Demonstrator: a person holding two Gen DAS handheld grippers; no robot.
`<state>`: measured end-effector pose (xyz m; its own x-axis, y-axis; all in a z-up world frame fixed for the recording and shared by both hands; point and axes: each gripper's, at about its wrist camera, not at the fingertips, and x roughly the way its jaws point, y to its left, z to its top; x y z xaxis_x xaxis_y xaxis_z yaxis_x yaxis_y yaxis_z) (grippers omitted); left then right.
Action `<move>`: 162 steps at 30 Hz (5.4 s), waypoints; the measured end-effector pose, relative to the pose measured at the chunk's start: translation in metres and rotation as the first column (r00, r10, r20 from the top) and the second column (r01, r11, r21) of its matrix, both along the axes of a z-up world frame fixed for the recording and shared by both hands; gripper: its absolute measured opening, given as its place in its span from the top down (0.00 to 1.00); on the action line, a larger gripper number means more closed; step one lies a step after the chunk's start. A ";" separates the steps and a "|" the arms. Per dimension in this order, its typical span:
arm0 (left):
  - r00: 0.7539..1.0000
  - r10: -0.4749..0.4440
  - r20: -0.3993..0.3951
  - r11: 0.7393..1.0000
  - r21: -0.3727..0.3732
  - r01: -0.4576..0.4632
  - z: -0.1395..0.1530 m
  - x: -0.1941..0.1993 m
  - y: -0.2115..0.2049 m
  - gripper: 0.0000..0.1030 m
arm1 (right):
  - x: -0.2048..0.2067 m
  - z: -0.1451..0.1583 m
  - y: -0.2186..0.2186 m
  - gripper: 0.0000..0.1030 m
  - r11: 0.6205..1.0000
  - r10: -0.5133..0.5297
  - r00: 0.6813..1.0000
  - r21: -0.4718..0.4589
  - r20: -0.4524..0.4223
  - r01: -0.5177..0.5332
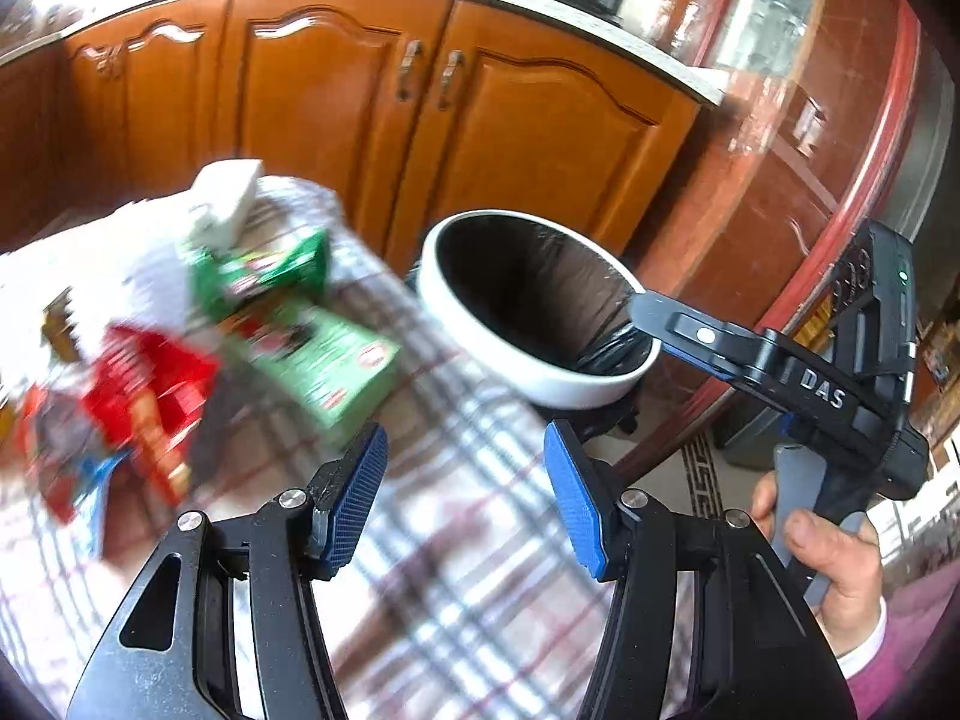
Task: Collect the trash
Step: 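Move both held items over the bin and open both tools, then grasp the orange snack packet with the left tool while the right tool grasps the green milk carton, then carry both items over the bin and open both tools to drop them, then move both open tools back toward the remaining trash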
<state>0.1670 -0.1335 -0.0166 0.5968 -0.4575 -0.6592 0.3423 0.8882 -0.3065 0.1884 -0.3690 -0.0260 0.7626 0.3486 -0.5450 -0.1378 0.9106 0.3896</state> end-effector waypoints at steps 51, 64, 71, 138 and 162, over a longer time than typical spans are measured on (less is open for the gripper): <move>0.968 0.247 -0.041 0.961 0.141 -0.239 -0.034 0.020 0.147 0.97 | 0.049 -0.043 0.161 0.48 0.891 0.356 0.921 -0.238 -0.159 -0.386; 0.990 0.140 -0.013 0.989 0.057 -0.139 -0.010 -0.041 0.113 0.97 | -0.011 -0.025 0.123 0.50 0.939 0.298 0.949 -0.148 -0.105 -0.311; 0.996 0.085 0.000 0.995 0.062 -0.084 -0.005 -0.040 0.086 0.97 | -0.023 -0.027 0.115 0.50 0.931 0.301 0.943 -0.172 -0.140 -0.322; 0.991 -0.137 -0.011 0.979 0.153 0.137 0.012 0.112 -0.105 0.92 | 0.085 -0.003 -0.034 0.52 0.981 0.030 0.993 -0.188 -0.117 -0.051; 0.999 0.026 0.035 0.995 0.098 -0.029 0.007 0.005 -0.004 0.41 | 0.021 -0.005 0.007 0.15 0.995 0.081 0.995 -0.048 -0.059 -0.084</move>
